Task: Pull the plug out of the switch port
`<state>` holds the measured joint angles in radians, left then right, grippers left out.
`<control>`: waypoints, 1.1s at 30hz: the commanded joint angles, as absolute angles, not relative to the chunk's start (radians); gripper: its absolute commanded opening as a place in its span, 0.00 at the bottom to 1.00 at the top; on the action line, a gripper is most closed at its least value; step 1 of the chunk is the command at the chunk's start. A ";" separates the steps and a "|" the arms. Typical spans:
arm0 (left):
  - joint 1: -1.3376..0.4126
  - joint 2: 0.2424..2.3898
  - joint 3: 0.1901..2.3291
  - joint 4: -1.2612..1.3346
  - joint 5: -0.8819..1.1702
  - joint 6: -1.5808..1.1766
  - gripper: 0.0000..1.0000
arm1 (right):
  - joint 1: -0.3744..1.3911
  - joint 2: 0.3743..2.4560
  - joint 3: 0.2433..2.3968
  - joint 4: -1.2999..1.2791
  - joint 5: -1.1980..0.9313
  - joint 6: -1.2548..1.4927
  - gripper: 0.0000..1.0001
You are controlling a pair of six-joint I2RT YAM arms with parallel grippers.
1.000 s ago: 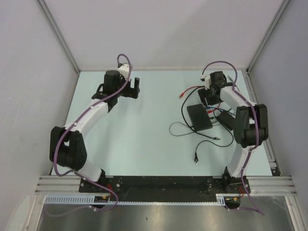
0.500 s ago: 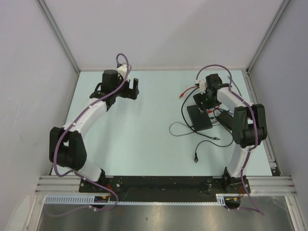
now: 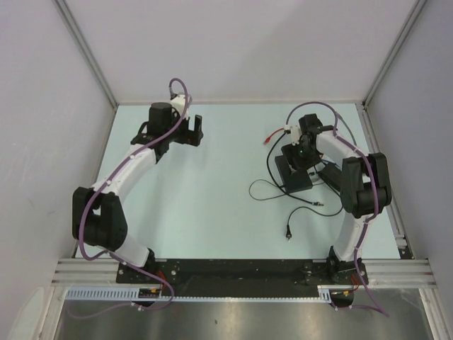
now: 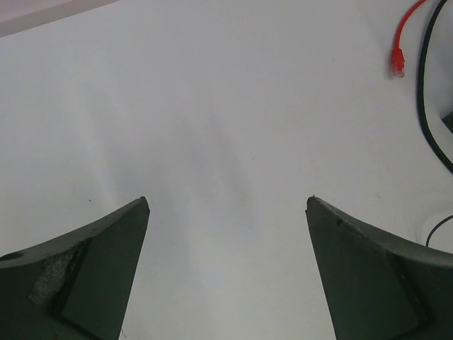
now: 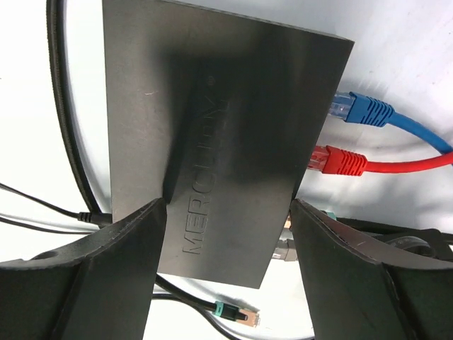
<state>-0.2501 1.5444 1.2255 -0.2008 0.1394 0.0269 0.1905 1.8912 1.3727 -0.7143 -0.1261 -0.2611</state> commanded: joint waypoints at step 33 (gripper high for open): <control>-0.232 1.448 1.246 -0.368 0.207 0.060 0.99 | 0.393 2.098 1.610 -0.745 -0.491 -0.026 0.61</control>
